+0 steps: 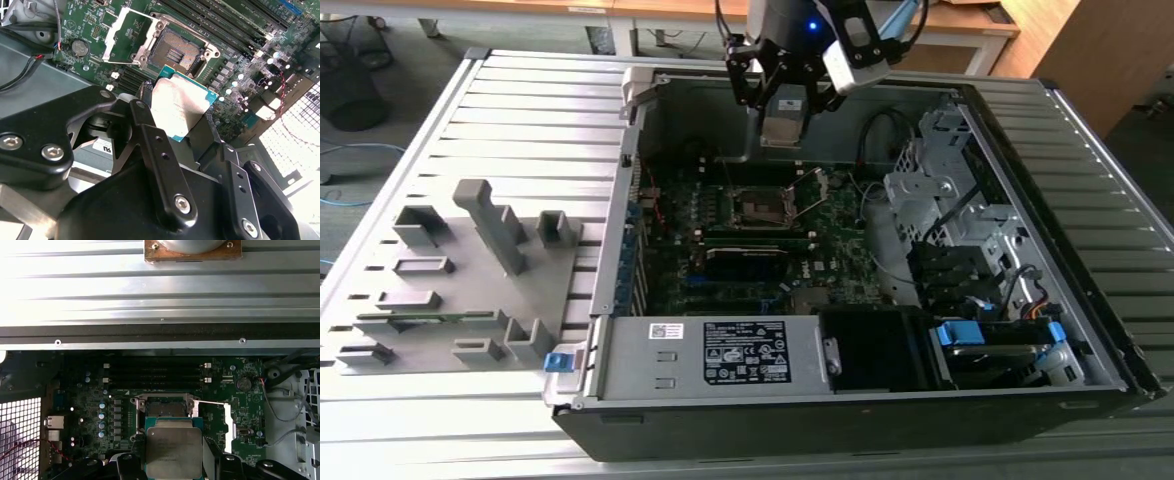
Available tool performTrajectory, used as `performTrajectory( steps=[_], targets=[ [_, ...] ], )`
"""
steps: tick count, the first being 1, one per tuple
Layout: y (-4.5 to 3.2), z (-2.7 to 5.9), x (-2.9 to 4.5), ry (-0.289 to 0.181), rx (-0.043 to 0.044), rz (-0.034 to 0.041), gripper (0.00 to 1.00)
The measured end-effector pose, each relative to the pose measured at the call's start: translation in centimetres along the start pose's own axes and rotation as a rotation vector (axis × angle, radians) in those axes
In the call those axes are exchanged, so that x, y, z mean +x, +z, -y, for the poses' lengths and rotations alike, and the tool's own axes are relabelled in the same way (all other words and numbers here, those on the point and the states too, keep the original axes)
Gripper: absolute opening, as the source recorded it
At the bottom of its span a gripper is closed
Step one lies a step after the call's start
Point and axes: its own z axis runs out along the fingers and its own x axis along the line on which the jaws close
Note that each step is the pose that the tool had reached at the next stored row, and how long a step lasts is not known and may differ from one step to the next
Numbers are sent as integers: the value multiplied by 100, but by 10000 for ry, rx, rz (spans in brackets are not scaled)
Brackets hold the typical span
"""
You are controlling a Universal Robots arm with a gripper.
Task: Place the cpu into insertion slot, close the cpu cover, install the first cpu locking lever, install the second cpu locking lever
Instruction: 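Place the cpu into insertion slot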
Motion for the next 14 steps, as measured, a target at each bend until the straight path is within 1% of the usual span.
performTrajectory(
  steps=[14],
  targets=[
    [24, 2, 0, 0, 1, 0, 54]
  ],
)
